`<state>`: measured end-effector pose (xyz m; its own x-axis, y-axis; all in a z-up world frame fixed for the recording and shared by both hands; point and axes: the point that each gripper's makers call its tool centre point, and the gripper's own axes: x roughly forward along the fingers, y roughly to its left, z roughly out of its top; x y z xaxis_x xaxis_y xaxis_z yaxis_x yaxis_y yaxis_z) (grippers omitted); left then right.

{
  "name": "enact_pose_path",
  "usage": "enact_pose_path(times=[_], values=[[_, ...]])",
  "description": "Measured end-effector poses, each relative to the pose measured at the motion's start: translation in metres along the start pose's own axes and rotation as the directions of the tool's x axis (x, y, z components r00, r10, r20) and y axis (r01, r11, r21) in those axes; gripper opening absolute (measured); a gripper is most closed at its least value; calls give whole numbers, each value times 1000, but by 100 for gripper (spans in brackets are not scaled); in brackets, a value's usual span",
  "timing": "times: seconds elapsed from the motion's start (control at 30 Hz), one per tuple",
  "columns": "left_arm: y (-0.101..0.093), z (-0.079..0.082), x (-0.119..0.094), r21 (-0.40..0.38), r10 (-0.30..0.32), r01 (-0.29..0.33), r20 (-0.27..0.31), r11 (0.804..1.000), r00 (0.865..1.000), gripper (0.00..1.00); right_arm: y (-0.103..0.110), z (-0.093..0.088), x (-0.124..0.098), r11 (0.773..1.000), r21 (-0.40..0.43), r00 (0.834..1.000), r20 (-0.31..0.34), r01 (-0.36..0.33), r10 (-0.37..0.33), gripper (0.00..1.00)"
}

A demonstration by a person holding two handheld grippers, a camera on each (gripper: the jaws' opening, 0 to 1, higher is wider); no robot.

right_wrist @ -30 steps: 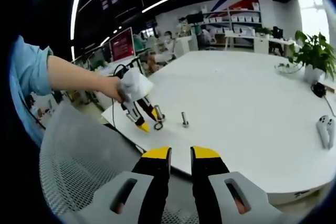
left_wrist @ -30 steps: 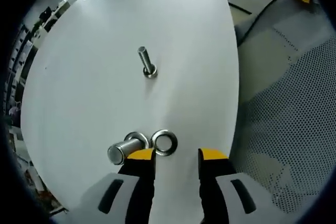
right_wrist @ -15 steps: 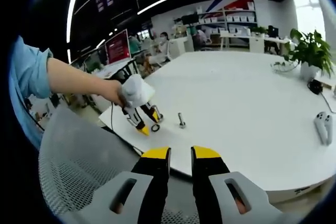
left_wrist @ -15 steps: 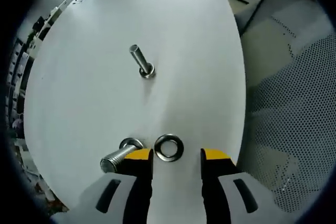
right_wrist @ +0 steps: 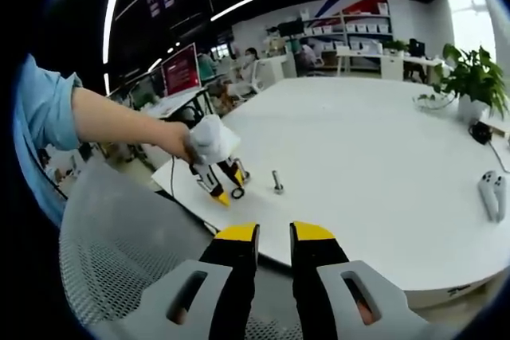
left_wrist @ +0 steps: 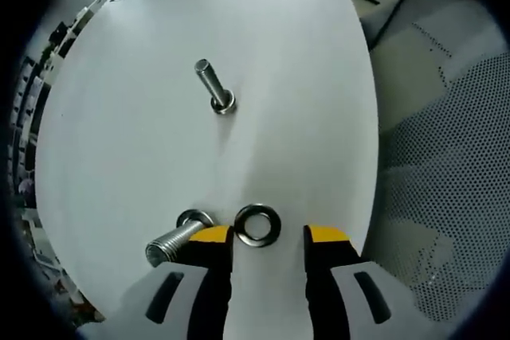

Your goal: Place the washer onto the threaded stud by aligning its center hole with the stud, sliding it down to the base, and recovering from edge contact or off-axis alignment until the washer reaches the visible bottom stop.

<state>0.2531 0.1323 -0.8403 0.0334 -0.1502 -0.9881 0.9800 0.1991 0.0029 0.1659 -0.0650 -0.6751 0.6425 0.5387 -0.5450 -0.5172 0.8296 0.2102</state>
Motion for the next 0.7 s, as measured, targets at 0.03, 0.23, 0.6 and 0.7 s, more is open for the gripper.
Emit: enact_pose_path(times=[0.03, 0.23, 0.6, 0.7], values=[[0, 0, 0, 1, -1, 1, 1, 1000, 1000, 33, 0, 0, 0, 1000, 0, 1000, 1, -1, 1, 18], [1, 0, 0, -4, 0, 0, 5, 1000, 1000, 33, 0, 1, 0, 1000, -1, 1000, 2, -3, 3, 18], [6, 2, 0, -22, 10, -10, 10, 1000, 1000, 21, 1, 1, 0, 1000, -1, 1000, 8, -4, 4, 18], [7, 3, 1, -38, 9, -8, 5, 999, 1000, 21, 1, 2, 0, 1000, -1, 1000, 9, -4, 4, 18]])
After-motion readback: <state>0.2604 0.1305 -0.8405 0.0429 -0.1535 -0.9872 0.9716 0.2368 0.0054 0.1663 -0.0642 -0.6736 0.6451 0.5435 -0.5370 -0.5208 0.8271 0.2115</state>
